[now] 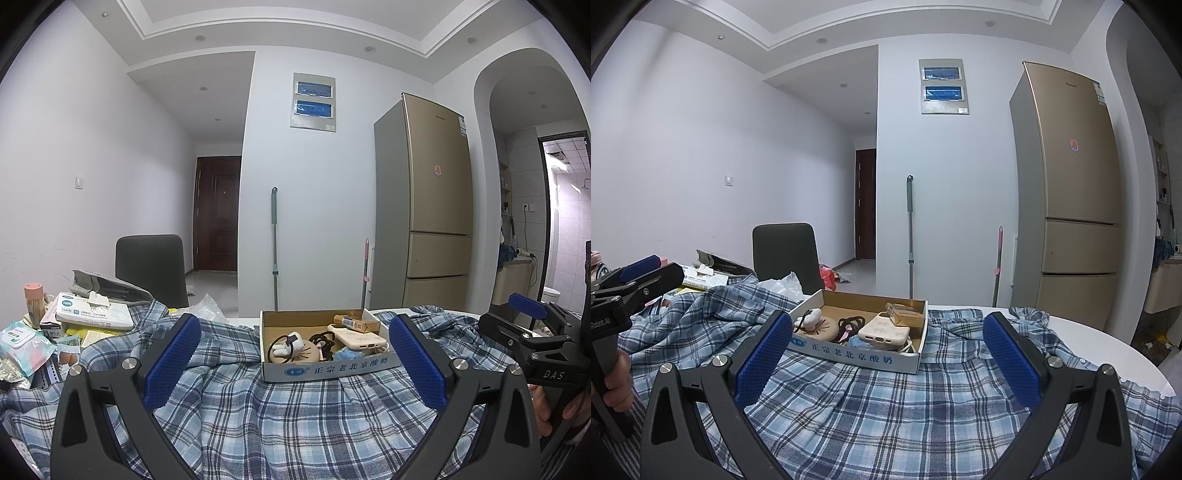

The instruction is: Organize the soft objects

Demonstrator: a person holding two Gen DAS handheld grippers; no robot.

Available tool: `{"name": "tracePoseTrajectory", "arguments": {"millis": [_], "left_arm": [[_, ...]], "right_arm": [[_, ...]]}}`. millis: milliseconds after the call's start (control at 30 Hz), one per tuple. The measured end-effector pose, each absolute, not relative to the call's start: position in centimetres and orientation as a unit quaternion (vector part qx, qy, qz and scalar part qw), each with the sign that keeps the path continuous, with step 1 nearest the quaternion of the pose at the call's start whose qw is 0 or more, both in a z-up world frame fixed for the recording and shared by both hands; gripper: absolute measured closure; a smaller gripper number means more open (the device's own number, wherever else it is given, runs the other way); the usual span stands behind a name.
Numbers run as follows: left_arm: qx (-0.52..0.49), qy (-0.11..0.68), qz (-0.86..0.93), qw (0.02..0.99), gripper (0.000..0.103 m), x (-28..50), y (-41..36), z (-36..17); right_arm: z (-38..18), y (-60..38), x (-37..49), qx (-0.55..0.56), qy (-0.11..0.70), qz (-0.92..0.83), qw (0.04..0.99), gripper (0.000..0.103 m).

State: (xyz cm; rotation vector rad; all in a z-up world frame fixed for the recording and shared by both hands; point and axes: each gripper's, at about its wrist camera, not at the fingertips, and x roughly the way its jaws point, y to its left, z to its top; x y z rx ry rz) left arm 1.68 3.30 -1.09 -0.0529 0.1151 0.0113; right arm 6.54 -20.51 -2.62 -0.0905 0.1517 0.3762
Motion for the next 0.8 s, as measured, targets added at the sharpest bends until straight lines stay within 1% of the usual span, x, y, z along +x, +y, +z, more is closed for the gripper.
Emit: {"name": "tracePoseTrajectory", "arguments": {"millis": [800], "left_arm": [[-0.026, 0.058, 0.005, 0.998, 0.0, 1.68, 3.28, -1.09]], "right_arm": [[-2.41, -20.63, 6.31, -0.047, 0.07, 0.186, 0.979, 0.0]]}}
